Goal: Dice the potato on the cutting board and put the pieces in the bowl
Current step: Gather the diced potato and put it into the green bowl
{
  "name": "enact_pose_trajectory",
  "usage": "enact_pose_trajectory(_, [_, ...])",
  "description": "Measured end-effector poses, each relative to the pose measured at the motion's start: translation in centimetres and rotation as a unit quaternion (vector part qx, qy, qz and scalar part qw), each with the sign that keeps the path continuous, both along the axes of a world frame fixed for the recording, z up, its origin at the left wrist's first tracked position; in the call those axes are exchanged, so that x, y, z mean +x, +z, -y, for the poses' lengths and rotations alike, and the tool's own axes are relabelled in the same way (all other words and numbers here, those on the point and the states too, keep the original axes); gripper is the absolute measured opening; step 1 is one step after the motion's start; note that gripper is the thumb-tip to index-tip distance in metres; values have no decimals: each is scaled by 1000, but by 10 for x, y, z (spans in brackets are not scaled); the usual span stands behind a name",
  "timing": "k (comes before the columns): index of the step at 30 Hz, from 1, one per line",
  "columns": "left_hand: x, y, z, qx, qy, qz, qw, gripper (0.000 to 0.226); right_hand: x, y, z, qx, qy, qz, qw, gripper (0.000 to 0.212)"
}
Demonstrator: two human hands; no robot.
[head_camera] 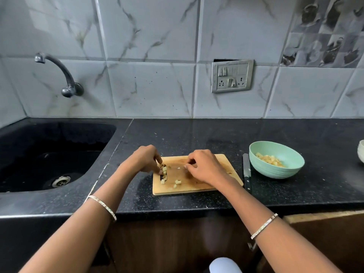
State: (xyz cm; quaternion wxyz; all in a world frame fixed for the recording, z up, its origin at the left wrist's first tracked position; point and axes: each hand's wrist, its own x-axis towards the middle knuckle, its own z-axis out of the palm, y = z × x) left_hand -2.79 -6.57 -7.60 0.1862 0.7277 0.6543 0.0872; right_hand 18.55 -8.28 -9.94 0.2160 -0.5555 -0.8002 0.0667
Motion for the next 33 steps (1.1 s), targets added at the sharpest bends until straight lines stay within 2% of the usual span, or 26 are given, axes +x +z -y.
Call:
enact_pose_trajectory(2, [-2,1,-1,-11,5,9,1000,33,-9,7,0,-2,29,-36,999,13])
enact_pose_trajectory(4, [-5,-1,-1,-21,9,16,1000,37,-22,13,-2,-38,72,-38,996,23])
enact_pose_trajectory(7, [-9,-4,2,-35,14,37,999,47,-42,15,-12,-88,114,48,988,37])
enact_pose_trajectory(12, [-16,-9,3,-37,31,65,997,54,-61,12,-21,-99,118,159,975,48])
enact_pose_trajectory(18, [-16,-13,3,-36,35,79,996,55,-69,26,-32,-122,120,237,956,61])
enact_pose_trajectory(21, [-17,-15,2,-34,40,79,995,54,-73,30,-37,-134,122,249,951,57])
enact_pose_trajectory(25, [-20,-16,3,-39,50,84,994,51,-77,27,-41,-153,122,197,961,43])
enact_pose_trajectory(33, [-18,-14,5,-55,73,114,989,52,-74,12,-41,-112,158,148,970,27])
